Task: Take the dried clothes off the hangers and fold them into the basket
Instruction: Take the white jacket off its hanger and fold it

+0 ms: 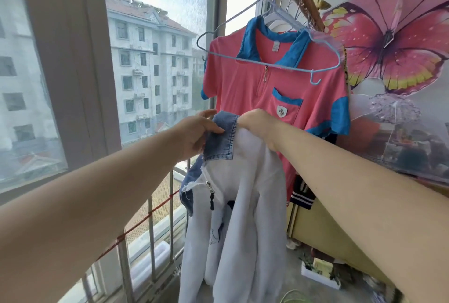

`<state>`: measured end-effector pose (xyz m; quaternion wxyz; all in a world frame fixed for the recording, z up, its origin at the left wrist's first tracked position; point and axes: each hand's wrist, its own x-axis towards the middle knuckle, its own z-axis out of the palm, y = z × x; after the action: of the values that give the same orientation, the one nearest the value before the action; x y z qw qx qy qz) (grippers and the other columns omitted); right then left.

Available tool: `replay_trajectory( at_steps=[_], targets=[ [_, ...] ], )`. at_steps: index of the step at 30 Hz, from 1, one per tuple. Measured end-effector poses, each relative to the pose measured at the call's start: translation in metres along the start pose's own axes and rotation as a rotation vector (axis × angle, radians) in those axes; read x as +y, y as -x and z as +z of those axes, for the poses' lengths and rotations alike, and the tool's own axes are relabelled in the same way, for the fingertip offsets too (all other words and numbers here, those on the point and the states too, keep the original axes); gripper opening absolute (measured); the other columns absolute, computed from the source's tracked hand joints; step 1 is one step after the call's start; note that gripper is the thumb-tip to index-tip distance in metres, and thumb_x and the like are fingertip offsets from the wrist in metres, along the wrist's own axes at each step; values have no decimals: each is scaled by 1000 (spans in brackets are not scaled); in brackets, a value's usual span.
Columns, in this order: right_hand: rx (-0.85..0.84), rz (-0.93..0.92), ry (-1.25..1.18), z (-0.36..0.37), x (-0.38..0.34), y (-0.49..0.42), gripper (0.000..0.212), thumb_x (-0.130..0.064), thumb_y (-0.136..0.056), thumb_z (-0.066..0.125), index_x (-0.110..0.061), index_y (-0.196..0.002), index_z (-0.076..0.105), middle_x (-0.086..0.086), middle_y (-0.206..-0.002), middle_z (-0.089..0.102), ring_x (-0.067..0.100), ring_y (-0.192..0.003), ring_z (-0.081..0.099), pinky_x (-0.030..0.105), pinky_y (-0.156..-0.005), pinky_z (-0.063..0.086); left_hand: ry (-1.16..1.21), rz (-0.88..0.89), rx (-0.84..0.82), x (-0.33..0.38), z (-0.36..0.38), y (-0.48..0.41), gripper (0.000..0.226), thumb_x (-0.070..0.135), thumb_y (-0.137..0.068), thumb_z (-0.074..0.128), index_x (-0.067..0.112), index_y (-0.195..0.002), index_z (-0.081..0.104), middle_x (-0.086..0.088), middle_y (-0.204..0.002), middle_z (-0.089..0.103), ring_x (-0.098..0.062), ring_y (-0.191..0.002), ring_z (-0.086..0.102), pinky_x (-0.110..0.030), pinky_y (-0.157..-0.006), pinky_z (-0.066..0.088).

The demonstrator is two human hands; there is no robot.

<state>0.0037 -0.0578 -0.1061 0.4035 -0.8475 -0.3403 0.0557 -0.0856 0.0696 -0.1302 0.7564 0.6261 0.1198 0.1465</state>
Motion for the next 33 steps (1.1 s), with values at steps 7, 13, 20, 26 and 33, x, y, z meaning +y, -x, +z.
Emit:
replay_trajectory(
  at_steps=[7,13,20,26,33],
  targets=[
    [-2,-108,-103,-9,9,-3,29,16,-80,43,11,-93,68,8,-73,57,16,-69,50,23,-61,43,-63,-4,61,-13,-18,8,42,-1,-89,37,14,-123,56,-3,-107,72,-19,-97,67,-31,-77,47],
    [-10,-155,-542,-26,6,4,40,25,-81,32,1,-78,64,3,-49,64,11,-45,61,21,-50,52,-801,-235,125,-62,-27,8,50,29,-83,69,17,-127,48,-3,-123,55,-22,-112,54,-35,-90,44],
    [16,-147,-701,-43,16,16,37,21,-88,35,-3,-74,59,1,-45,62,10,-40,60,18,-43,49,-679,-419,116,-82,-22,4,51,52,-77,68,25,-119,56,5,-116,62,-12,-81,63,-19,-53,31],
    [30,-99,-644,-36,51,20,38,17,-89,40,-11,-77,63,-1,-51,65,10,-47,61,19,-51,53,-852,-251,262,-91,-5,-4,29,22,-76,70,8,-100,63,-6,-74,61,-18,-61,59,-22,-48,48],
    [1,-53,-226,-24,120,40,24,1,-89,59,-18,-82,71,-2,-77,70,11,-77,64,23,-80,53,-1056,-249,321,-96,-20,4,21,5,-85,47,2,-104,54,-12,-80,55,-29,-67,63,-27,-42,49]
  ],
)
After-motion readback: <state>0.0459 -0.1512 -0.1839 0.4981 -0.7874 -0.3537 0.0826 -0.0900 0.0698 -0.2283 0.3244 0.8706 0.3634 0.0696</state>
